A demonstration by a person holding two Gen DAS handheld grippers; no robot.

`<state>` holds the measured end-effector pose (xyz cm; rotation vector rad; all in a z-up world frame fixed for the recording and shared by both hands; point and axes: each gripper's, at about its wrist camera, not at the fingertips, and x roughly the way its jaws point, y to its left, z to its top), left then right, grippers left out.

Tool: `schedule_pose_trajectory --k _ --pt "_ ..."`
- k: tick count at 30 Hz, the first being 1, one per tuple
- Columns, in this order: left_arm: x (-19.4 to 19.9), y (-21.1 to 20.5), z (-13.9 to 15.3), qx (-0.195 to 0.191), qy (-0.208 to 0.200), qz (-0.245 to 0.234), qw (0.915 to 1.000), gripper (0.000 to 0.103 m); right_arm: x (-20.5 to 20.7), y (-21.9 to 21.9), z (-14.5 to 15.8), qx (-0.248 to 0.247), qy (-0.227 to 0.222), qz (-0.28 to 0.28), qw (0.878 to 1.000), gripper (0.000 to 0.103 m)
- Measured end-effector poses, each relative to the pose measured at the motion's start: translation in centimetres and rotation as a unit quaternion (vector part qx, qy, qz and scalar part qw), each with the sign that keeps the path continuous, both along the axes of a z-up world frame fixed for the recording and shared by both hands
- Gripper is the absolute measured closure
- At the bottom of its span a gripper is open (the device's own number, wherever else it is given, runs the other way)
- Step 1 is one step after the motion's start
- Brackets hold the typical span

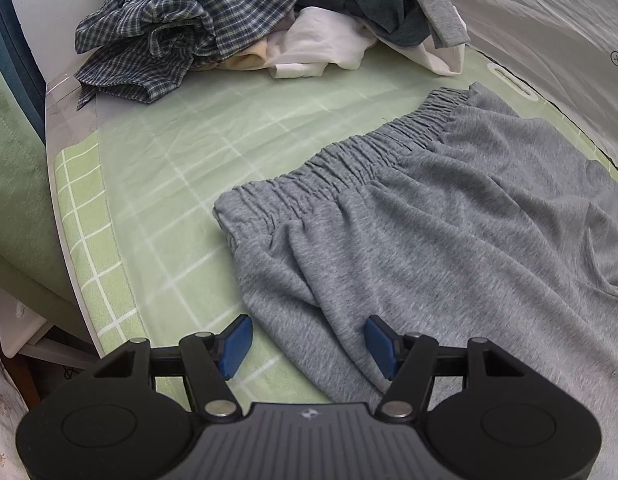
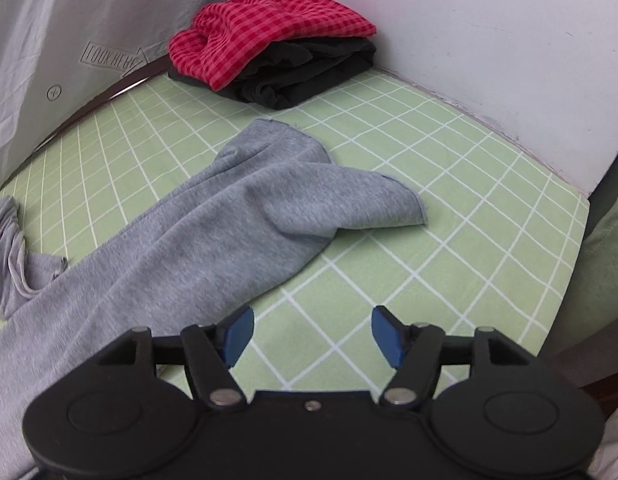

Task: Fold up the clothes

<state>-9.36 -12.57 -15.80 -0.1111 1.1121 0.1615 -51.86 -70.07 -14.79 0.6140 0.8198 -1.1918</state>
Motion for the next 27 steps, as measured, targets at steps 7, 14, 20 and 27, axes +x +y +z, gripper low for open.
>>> schedule_pose_trajectory --k 7,14,20,27 --pt "0.1 -0.1 -0.1 0.001 -0.005 0.003 1.0 0.038 3.8 -0.4 -1.0 -0.001 0.07 0.085 0.994 0.035" --pt "0.0 -0.4 -0.2 0.003 -0.012 0.014 0.9998 0.035 6.5 -4.6 -0.1 -0.019 0.015 0.096 0.995 0.035" --pt "-0.5 -0.3 -0.1 -0.001 -0.005 0.03 0.9995 0.034 5.7 -4.4 1.3 -0.031 -0.028 0.079 0.996 0.035" --pt "-1.9 -0.7 0.2 -0.008 0.003 0.013 0.9999 0.037 0.6 -0.4 0.5 0.015 -0.066 0.015 0.998 0.037"
